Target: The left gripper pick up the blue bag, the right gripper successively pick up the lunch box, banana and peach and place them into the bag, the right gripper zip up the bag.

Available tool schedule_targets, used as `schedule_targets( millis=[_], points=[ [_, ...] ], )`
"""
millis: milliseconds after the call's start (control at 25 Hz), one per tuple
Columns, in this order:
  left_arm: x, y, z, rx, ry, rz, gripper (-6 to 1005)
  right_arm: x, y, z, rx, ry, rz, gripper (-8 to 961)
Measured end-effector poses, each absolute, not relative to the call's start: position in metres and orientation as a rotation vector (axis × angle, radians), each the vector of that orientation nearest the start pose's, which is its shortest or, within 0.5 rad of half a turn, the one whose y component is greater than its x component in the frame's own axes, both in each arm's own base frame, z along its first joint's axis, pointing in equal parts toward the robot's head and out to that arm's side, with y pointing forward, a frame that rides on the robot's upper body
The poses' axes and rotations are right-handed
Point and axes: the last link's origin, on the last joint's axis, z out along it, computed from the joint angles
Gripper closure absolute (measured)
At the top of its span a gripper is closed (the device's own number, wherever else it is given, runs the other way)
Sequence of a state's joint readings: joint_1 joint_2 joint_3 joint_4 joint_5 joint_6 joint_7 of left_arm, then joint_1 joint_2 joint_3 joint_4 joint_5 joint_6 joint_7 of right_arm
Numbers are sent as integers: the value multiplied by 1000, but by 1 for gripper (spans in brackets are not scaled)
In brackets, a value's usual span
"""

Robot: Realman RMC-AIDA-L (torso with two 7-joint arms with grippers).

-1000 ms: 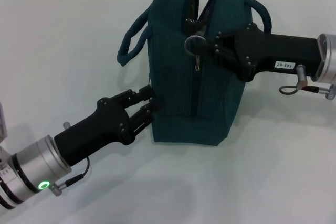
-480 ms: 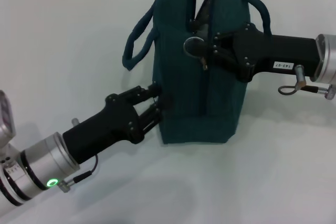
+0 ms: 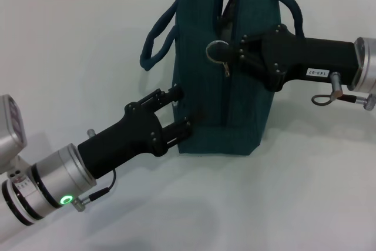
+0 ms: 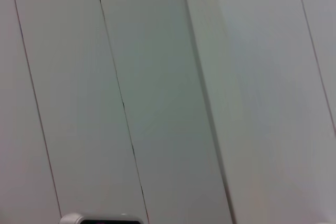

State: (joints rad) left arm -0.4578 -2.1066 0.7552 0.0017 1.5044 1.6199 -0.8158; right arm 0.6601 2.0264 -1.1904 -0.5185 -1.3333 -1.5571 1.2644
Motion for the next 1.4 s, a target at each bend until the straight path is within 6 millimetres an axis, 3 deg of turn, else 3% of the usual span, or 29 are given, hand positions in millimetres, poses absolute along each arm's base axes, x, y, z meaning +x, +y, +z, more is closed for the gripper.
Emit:
schedule_targets(
  millis=[320, 560, 760, 1000, 1400],
  points=[
    [-262, 261, -81, -2340, -756, -1239, 169, 164, 349, -18, -2799, 290, 1195, 936],
    [-262, 263, -82, -2328, -766, -1231, 167, 166, 349, -18, -2794, 297, 1189, 936],
    [-262, 263, -82, -2330, -766, -1229, 201, 167, 349, -18, -2792, 300, 1187, 936],
    [-263, 262, -83, -2343, -757, -1220, 430, 170, 347, -17, -2787, 309, 1190, 935],
    [-264, 259, -84, -2355, -740, -1208, 488, 170, 348, -15, -2740, 349, 1245, 936]
  ],
)
